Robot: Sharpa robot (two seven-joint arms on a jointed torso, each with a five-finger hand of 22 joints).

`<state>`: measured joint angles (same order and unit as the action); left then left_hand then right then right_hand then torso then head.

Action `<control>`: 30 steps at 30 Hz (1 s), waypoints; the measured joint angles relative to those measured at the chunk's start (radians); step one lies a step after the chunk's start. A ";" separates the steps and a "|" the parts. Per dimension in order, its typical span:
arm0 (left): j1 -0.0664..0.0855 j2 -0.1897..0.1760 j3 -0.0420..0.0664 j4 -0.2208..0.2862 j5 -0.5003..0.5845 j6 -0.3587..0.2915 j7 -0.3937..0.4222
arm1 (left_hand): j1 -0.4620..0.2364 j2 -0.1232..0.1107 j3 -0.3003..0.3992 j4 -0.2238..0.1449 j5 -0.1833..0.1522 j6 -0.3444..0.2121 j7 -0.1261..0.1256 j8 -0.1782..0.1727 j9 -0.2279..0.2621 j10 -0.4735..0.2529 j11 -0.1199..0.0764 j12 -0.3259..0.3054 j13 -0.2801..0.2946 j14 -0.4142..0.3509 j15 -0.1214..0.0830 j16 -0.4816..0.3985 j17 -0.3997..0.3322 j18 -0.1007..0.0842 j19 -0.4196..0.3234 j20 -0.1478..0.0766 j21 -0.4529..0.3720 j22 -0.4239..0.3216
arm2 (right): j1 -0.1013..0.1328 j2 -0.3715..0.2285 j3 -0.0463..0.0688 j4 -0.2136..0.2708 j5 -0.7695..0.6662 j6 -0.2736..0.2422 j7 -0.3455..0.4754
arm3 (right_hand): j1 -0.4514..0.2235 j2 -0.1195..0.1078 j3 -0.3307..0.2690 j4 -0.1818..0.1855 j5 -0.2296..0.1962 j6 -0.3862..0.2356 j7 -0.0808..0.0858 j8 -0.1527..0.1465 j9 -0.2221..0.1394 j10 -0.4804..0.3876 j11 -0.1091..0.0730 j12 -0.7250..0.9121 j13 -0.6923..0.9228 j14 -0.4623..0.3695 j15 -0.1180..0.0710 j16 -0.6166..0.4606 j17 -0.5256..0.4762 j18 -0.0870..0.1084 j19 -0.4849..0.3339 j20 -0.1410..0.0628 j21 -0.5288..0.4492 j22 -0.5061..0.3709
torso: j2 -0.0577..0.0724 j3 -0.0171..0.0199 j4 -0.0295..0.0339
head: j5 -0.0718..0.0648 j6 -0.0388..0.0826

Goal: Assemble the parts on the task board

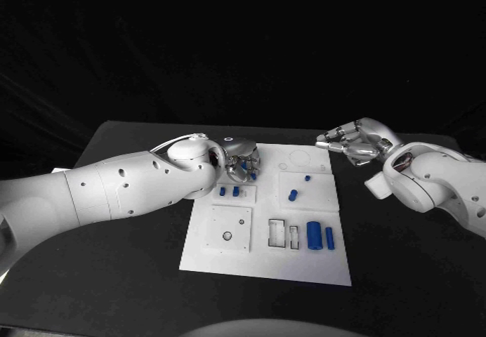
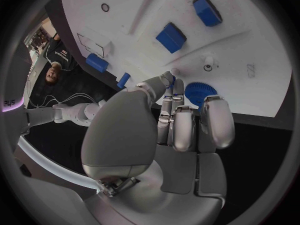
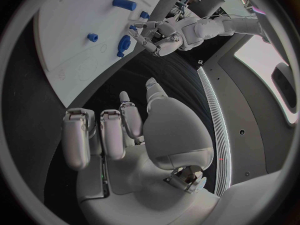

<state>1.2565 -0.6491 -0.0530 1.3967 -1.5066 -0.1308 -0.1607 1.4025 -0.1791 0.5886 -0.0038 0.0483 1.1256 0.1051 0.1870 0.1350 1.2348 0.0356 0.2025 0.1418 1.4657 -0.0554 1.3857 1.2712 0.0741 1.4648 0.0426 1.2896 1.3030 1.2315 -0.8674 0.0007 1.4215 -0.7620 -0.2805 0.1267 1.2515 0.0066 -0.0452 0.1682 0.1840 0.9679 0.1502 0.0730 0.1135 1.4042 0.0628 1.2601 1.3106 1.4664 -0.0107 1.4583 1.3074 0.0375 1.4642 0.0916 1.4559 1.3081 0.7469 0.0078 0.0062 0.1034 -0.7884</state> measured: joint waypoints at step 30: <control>0.010 -0.164 0.025 0.077 0.129 -0.004 -0.004 | -0.014 -0.003 -0.003 -0.003 0.000 0.004 0.004 -0.015 -0.004 0.004 0.004 -0.020 -0.004 0.000 0.007 0.000 -0.003 0.002 0.004 0.004 0.004 0.005 | 0.000 -0.001 0.000 0.000 0.000 0.000 0.000 | 0.000 0.000 0.000 0.000 0.000 0.000 0.000 0.000 0.001 0.000 0.000 0.000 -0.001 0.000 0.000 0.000 0.001 0.000 0.000 0.000 0.000 0.000 | 0.001 -0.0018 0.0007 | 0.008 0.007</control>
<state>1.2670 -0.8129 -0.0276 1.4741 -1.3774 -0.1344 -0.1649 1.3889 -0.1819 0.5858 -0.0068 0.0483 1.1295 0.1091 0.1718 0.1310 1.2384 0.0391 0.1821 0.1380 1.4655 -0.0480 1.3856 1.2681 0.0765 1.4684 0.0462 1.2933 1.3080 1.2315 -0.8687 0.0007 1.4218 -0.7622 -0.2807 0.1270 1.2515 0.0066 -0.0452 0.1681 0.1840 0.9679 0.1502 0.0729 0.1140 1.4042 0.0628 1.2601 1.3100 1.4664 -0.0107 1.4583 1.3081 0.0375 1.4643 0.0916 1.4559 1.3077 0.7479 0.0059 0.0069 0.1111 -0.7815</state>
